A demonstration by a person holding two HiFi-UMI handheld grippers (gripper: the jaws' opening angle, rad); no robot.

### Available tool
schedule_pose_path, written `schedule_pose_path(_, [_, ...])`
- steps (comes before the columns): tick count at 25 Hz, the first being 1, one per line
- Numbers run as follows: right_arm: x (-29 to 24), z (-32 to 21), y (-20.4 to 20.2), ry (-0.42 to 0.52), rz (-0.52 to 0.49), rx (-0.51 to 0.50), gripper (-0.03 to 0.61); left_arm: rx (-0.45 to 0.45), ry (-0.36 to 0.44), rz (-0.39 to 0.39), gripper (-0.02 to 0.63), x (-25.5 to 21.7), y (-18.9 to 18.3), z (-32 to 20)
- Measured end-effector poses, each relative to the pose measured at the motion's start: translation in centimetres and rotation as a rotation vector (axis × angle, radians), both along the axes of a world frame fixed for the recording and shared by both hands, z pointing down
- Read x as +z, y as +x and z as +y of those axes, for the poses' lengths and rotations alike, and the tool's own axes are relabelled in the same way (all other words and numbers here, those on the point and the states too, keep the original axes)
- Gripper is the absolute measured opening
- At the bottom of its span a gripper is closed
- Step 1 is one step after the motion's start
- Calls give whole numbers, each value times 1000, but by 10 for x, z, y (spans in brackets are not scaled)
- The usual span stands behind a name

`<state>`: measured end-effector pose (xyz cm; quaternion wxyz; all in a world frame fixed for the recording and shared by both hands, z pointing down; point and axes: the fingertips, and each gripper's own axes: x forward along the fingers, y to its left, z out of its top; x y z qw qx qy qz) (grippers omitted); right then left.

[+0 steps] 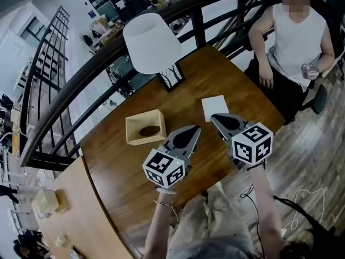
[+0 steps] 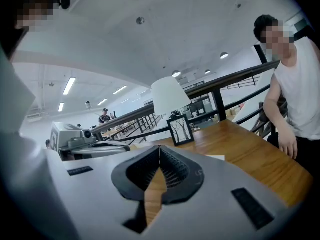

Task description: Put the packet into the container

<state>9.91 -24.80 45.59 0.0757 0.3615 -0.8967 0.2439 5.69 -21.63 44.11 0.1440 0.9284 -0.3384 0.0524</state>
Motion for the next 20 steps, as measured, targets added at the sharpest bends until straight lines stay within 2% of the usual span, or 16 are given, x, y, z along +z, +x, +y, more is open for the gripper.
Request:
schedule_pose_path(5, [27, -15, 19, -52, 58, 53, 12, -1, -29, 5, 5, 20, 13, -6])
schedule_pose_path(11, [47, -31, 43, -84, 73, 110, 16, 29, -67, 8, 5, 39, 23, -17])
schedule_pose_path(12, [50, -36, 47, -96, 74, 116, 42, 31, -70, 9, 5, 41, 25, -21])
schedule_pose_path(13, [54, -40, 50, -114, 68, 120, 105, 31, -74, 7, 5, 45, 25, -24])
schedule_pose_path(18, [82, -52, 61, -192, 110, 119, 160, 32, -97, -5, 6, 58, 27, -33])
schedule_pose_path(20, [90, -57, 59, -241, 92, 108, 170, 32, -107, -6, 5, 63, 27, -36])
